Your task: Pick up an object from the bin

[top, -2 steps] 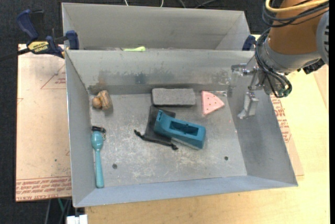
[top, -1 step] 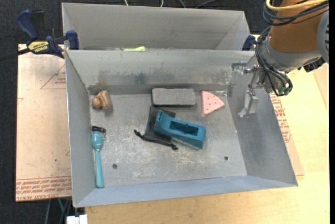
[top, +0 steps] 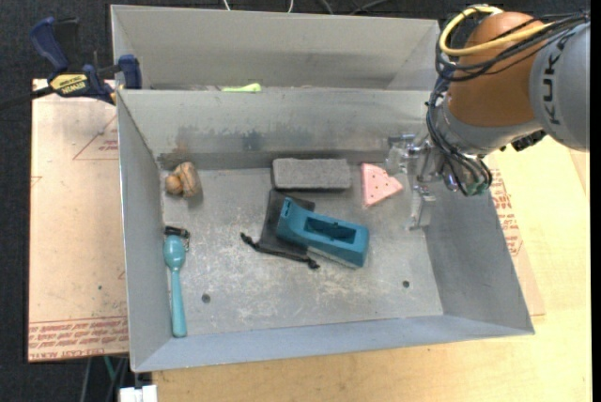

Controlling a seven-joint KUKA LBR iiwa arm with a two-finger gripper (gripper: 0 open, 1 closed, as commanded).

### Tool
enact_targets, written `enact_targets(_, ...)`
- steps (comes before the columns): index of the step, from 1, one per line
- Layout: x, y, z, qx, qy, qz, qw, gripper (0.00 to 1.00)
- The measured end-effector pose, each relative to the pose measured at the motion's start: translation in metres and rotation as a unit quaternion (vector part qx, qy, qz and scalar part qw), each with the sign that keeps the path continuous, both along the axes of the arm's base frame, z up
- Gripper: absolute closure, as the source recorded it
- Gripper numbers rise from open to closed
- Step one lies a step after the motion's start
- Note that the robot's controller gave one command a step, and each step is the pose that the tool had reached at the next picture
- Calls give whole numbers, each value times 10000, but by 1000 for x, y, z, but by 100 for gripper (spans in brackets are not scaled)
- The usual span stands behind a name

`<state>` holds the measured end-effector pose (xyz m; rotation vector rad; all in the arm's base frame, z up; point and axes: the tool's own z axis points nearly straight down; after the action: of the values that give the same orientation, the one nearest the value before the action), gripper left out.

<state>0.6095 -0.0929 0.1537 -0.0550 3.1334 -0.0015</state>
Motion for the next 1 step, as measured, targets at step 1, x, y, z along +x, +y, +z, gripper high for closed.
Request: enact_targets(1, 4, 17, -75, -5, -51, -69, 10000, 0)
